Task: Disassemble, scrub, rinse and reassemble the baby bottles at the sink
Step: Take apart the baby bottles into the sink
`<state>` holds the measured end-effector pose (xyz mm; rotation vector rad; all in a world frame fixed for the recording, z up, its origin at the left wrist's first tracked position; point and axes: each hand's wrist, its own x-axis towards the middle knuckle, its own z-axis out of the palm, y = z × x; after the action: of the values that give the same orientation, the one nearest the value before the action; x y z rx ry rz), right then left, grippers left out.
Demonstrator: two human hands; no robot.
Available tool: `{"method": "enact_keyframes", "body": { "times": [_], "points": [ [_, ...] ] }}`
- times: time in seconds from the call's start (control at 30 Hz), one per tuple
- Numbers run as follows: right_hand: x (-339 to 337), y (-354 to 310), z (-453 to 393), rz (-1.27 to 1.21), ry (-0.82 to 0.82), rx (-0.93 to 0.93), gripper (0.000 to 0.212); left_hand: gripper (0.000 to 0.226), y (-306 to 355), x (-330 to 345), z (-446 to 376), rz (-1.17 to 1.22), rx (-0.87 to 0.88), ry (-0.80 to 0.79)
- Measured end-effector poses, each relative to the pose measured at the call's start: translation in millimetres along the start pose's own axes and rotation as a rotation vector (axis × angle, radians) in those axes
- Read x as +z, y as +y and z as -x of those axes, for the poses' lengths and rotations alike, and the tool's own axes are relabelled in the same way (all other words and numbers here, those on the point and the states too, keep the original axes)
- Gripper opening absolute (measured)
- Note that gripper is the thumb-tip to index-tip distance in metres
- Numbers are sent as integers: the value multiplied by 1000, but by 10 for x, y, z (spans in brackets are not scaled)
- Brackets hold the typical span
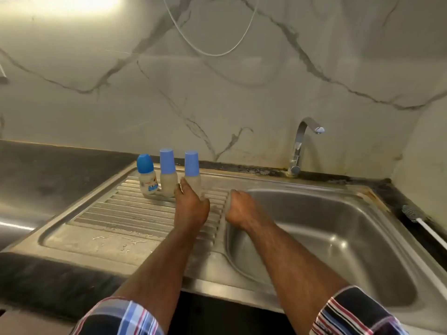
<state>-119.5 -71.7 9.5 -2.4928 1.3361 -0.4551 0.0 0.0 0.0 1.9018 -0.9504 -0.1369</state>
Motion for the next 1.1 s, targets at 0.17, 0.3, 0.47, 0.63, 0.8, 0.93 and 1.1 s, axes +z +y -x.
{"method": "enact_keyframes", "body": {
  "times": [0.17,0.3,0.47,0.63,0.8,0.93,1.1],
  "points": [
    [32,-91,-153,-48,-9,16,49,104,-22,120,-326,16,-108,13],
    [41,-26,-190,-104,-24,19,49,101,-28,217,-514,57,-116,32],
    [-106,138,-150,-146,-51,15,32,75,-2,254,-572,97,-149,60],
    [-189,212,-161,-279,-57,71,54,66,78,331,-400,168,-87,-1],
    [-485,353,-91,-775,111,194,75,73,323,484,-25,292,-47,-159],
    [-710,570,35,-910,248,211,69,68,480,645,336,305,12,-274],
    [-780,865,181,-857,281,198,49,44,599,780,546,331,207,-397]
  ]
}}
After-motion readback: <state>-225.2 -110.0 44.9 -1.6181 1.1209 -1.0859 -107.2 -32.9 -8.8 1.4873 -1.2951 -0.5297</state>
